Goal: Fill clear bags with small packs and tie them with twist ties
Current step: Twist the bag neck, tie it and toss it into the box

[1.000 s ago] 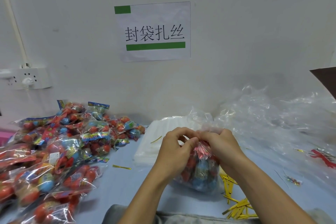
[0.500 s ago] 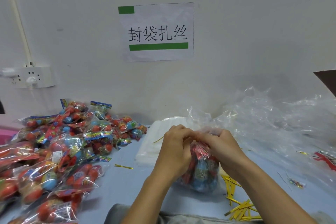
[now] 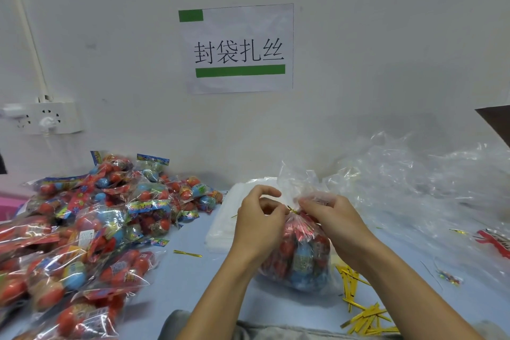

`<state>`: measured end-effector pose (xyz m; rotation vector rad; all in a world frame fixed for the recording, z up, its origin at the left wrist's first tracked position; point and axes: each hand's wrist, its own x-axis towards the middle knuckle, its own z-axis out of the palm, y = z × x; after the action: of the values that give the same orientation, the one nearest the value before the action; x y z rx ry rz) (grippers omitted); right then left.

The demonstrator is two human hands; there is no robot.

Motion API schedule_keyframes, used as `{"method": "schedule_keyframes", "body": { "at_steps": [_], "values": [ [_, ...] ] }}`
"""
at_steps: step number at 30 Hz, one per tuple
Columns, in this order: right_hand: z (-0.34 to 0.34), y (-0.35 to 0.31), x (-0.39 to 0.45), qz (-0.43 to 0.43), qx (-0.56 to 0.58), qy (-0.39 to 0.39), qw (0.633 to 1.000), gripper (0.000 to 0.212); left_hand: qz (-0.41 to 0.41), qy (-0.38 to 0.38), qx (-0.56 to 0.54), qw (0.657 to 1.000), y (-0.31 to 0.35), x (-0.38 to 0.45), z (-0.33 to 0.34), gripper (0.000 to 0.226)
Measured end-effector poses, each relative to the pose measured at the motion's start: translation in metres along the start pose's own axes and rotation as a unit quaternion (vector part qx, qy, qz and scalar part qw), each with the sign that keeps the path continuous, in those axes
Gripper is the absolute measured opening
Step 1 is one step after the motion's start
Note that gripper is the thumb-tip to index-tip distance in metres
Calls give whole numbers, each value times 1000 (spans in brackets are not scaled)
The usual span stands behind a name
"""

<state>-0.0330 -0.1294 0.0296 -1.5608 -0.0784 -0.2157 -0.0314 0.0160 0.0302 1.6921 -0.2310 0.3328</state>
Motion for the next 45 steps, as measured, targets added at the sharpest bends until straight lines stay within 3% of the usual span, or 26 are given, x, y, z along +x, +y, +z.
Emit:
{"method": "schedule_keyframes", "body": {
  "at_steps": [3,7,12,20,25,31,35,38,45],
  "values": [
    [1,0,-1,-7,5,-1,1000,18,-25,20,3,999,4,2,-1,14],
    [3,-1,-3,-18,-9,-10,1000,18,-17,-8,40,999,6,1,1,30],
    [3,-1,-2,-16,-28,9,999,20,37,-62,117,991,7,0,-2,10],
    [5,-1,-4,-59,-93,6,994,20,168,-61,297,938,11,-1,-8,14],
    [4,-6,-9,-84,-84,-42,992,13,196,-51,407,891,13,-2,-10,11],
    [5,-11,-12,-94,-101,-52,989,14,239,-38,426,872,12,-1,-11,13],
    [6,-13,-14,-102,-116,-48,987,27,241,-36,446,861,8,2,-10,9],
    [6,-11,-13,-101,-143,-42,984,14,246,-25,449,859,7,2,-8,4],
    [8,-9,-11,-81,-171,10,982,12,284,-7,464,839,8,1,-4,6]
  ]
}}
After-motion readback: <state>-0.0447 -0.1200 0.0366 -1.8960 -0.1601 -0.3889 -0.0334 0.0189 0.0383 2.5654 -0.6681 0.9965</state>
